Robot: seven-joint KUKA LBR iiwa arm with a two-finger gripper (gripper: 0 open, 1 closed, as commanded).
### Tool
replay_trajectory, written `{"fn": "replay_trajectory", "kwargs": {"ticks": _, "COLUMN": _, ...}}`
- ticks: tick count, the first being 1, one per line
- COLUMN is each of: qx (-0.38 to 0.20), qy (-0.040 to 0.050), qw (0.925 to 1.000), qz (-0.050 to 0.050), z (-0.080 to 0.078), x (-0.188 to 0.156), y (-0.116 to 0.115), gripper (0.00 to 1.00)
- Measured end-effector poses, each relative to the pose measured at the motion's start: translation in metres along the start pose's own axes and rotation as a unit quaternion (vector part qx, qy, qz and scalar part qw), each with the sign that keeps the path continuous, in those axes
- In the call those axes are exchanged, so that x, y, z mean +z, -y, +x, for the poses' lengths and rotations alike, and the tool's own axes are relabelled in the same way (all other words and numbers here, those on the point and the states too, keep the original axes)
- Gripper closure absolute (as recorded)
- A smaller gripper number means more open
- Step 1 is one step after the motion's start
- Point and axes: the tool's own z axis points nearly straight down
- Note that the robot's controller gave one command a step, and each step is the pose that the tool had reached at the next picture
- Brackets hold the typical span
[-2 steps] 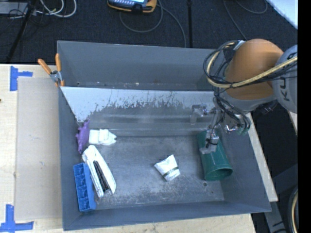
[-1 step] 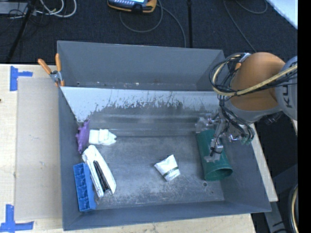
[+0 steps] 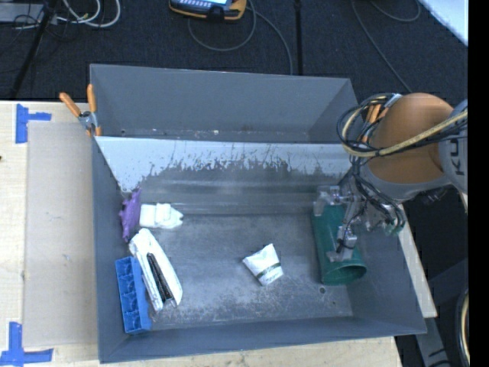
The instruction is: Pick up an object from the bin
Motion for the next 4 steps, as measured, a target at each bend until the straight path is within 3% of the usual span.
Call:
{"fn": "replay_trajectory", "kwargs": {"ticks": 1, "qx": -0.132, "qy": 0.0028, "qw": 0.9912, "qz": -0.002, "z": -0.004, "x": 0.023, "y": -0.002, "gripper": 0.00}}
{"fn": "replay_trajectory", "kwargs": {"ticks": 2, "qx": -0.080, "qy": 0.0053, "qw": 0.9967, "qz": -0.007, "z": -0.004, "x": 0.042, "y": -0.005, "gripper": 0.00}}
{"fn": "replay_trajectory", "kwargs": {"ticks": 3, "qx": 0.018, "qy": 0.0013, "qw": 0.9998, "qz": -0.006, "z": -0.012, "x": 0.055, "y": -0.003, "gripper": 0.00}}
{"fn": "replay_trajectory", "kwargs": {"ticks": 4, "qx": -0.092, "qy": 0.0029, "qw": 0.9958, "qz": -0.003, "z": -0.021, "x": 0.062, "y": -0.030, "gripper": 0.00}}
